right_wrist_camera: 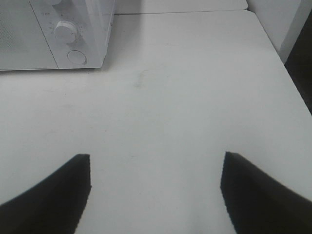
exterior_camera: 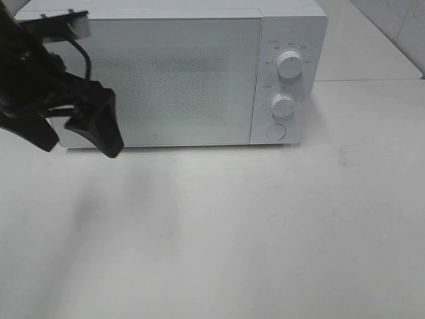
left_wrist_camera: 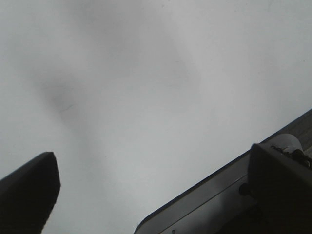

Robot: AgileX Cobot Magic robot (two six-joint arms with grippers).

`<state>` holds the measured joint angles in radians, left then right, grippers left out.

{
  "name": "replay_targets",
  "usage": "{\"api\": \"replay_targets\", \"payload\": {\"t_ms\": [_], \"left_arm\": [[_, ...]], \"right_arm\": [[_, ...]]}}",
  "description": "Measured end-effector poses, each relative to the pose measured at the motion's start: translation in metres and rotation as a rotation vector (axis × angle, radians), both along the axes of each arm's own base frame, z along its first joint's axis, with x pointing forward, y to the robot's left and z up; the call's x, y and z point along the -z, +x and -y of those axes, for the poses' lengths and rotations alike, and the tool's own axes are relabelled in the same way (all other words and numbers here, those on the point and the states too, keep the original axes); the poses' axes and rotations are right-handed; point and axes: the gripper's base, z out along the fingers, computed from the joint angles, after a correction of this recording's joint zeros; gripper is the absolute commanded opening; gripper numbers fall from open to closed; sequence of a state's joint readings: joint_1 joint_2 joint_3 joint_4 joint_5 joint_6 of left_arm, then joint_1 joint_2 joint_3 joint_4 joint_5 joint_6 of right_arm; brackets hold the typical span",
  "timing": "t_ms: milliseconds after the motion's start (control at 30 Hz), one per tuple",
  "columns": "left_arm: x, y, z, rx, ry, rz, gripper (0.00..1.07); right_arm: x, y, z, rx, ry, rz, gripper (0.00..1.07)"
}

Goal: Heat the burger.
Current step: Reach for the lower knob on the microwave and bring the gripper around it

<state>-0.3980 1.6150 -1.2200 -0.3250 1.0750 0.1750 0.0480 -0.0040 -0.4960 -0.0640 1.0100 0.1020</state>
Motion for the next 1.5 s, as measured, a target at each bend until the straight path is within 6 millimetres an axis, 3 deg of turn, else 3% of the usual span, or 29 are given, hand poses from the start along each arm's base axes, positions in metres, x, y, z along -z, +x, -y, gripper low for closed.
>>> {"api": "replay_targets", "payload": {"t_ms": [33, 100, 133, 367, 433, 633, 767, 800, 867, 933, 967, 1100, 1133, 1200, 1333, 1500], "left_arm": [[-0.010, -0.001, -0.015, -0.037, 0.002, 0.012, 0.98], [-0.015, -0.001, -0.023, -0.055, 0.004, 0.017, 0.98], [-0.025, -0.003, -0.039, -0.094, 0.007, 0.031, 0.98], [-0.052, -0.017, -0.079, -0.199, 0.046, 0.079, 0.98], [-0.059, -0.029, -0.093, -0.245, 0.049, 0.109, 0.98], [-0.057, -0.059, -0.113, -0.313, 0.058, 0.116, 0.98], [-0.044, -0.093, -0.132, -0.369, 0.118, 0.116, 0.98], [-0.044, -0.093, -0.132, -0.369, 0.118, 0.116, 0.98], [-0.035, -0.116, -0.137, -0.371, 0.164, 0.128, 0.98], [-0.032, -0.122, -0.138, -0.371, 0.171, 0.131, 0.98], [-0.029, -0.137, -0.139, -0.373, 0.176, 0.161, 0.98], [-0.024, -0.157, -0.139, -0.378, 0.178, 0.213, 0.98], [-0.021, -0.170, -0.140, -0.382, 0.182, 0.254, 0.98], [-0.018, -0.175, -0.141, -0.383, 0.186, 0.272, 0.98], [-0.007, -0.203, -0.141, -0.400, 0.168, 0.406, 0.98], [-0.010, -0.229, -0.141, -0.414, 0.144, 0.555, 0.98]], "right_arm": [[0.000, 0.000, 0.000, 0.000, 0.000, 0.000, 0.74], [0.000, 0.000, 0.000, 0.000, 0.000, 0.000, 0.74], [0.000, 0.000, 0.000, 0.000, 0.000, 0.000, 0.74], [0.000, 0.000, 0.000, 0.000, 0.000, 0.000, 0.74], [0.000, 0.000, 0.000, 0.000, 0.000, 0.000, 0.74], [0.000, 0.000, 0.000, 0.000, 0.000, 0.000, 0.74], [0.000, 0.000, 0.000, 0.000, 0.000, 0.000, 0.74], [0.000, 0.000, 0.000, 0.000, 0.000, 0.000, 0.74], [0.000, 0.000, 0.000, 0.000, 0.000, 0.000, 0.74], [0.000, 0.000, 0.000, 0.000, 0.000, 0.000, 0.74], [0.000, 0.000, 0.000, 0.000, 0.000, 0.000, 0.74], [0.000, 0.000, 0.000, 0.000, 0.000, 0.000, 0.74], [0.000, 0.000, 0.000, 0.000, 0.000, 0.000, 0.74], [0.000, 0.000, 0.000, 0.000, 0.000, 0.000, 0.74], [0.000, 0.000, 0.000, 0.000, 0.000, 0.000, 0.74], [0.000, 0.000, 0.000, 0.000, 0.000, 0.000, 0.74]]}}
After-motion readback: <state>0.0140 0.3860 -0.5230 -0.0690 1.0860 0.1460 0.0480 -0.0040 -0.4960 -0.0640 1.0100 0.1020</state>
